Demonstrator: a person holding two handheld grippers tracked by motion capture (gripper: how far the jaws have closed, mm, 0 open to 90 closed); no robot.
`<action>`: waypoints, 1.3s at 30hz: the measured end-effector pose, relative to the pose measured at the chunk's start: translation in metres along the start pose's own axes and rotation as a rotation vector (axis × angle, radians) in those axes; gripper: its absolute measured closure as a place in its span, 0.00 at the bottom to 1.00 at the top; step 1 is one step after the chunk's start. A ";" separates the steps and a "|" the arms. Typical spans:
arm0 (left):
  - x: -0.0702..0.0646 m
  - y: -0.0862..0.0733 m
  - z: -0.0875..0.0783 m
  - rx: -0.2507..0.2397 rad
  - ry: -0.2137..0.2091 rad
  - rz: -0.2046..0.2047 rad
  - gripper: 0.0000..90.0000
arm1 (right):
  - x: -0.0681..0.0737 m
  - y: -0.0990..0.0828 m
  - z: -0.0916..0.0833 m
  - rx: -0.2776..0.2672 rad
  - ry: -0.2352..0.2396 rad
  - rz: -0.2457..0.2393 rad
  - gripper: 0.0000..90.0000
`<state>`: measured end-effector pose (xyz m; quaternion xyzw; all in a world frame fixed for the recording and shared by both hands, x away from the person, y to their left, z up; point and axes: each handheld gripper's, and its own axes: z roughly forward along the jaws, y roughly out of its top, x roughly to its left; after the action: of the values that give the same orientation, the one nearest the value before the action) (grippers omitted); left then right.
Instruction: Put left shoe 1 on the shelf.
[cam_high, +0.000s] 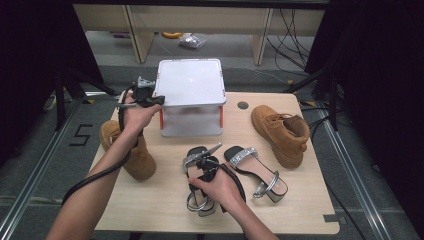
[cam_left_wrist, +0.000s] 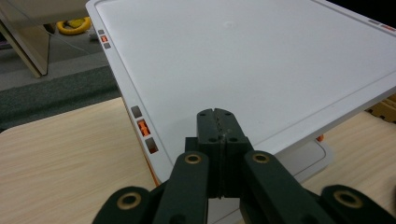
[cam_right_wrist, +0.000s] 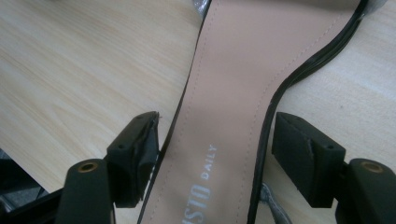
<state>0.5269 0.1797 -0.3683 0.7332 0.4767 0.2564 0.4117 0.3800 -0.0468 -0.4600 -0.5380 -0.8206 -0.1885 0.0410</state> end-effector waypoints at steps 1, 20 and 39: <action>0.000 0.000 0.000 -0.005 -0.001 -0.007 1.00 | 0.000 0.000 0.000 -0.012 -0.005 -0.025 0.36; 0.000 0.000 0.000 -0.006 -0.006 -0.008 1.00 | 0.004 0.022 0.015 0.148 -0.053 -0.037 0.39; 0.000 0.001 0.001 0.003 -0.005 0.003 1.00 | -0.006 0.026 0.020 0.196 -0.112 -0.101 0.48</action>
<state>0.5281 0.1795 -0.3675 0.7351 0.4749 0.2544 0.4116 0.4086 -0.0358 -0.4733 -0.4989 -0.8622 -0.0789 0.0377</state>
